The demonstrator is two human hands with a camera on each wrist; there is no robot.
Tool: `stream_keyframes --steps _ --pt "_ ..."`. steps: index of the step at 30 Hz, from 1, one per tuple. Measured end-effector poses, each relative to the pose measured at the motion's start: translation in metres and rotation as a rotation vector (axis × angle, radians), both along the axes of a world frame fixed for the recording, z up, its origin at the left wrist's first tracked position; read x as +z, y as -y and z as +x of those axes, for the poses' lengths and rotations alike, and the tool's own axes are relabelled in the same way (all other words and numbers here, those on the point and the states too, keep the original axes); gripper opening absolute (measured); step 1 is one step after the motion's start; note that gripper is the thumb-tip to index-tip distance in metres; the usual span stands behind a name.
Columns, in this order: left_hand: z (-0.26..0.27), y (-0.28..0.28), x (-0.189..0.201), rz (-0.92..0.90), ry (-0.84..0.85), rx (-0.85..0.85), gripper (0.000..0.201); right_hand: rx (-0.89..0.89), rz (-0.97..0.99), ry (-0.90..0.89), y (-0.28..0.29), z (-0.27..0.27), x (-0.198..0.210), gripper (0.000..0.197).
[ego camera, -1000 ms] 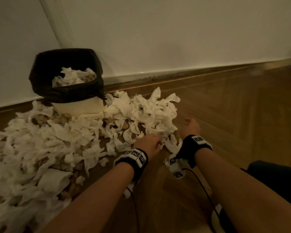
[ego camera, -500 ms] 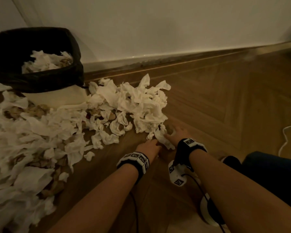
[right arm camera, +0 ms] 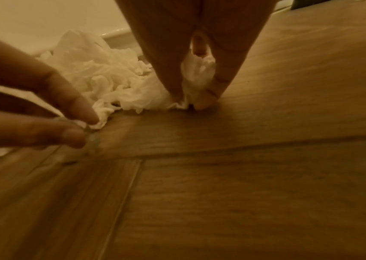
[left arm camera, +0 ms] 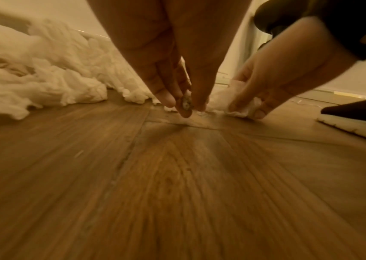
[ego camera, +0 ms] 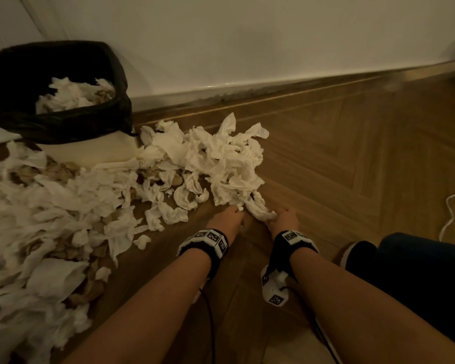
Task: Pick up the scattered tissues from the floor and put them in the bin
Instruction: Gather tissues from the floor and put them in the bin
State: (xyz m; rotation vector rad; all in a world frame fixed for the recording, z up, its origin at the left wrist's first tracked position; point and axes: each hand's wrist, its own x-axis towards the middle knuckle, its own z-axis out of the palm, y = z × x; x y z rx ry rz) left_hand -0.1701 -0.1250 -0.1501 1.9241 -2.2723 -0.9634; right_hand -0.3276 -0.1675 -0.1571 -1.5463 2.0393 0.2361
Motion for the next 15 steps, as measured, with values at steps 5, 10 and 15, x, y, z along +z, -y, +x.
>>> stream_keyframes --steps 5,10,15 --pt "0.013 0.008 0.002 0.026 -0.073 0.152 0.032 -0.362 -0.048 0.342 -0.002 -0.006 0.002 0.033" --pt "0.019 0.003 -0.001 -0.064 -0.048 0.22 0.038 -0.532 -0.032 0.57 -0.005 -0.005 0.006 0.035" --pt "0.012 0.004 0.001 -0.09 -0.084 0.362 0.023 -0.892 0.034 0.832 -0.002 0.003 0.014 0.044"
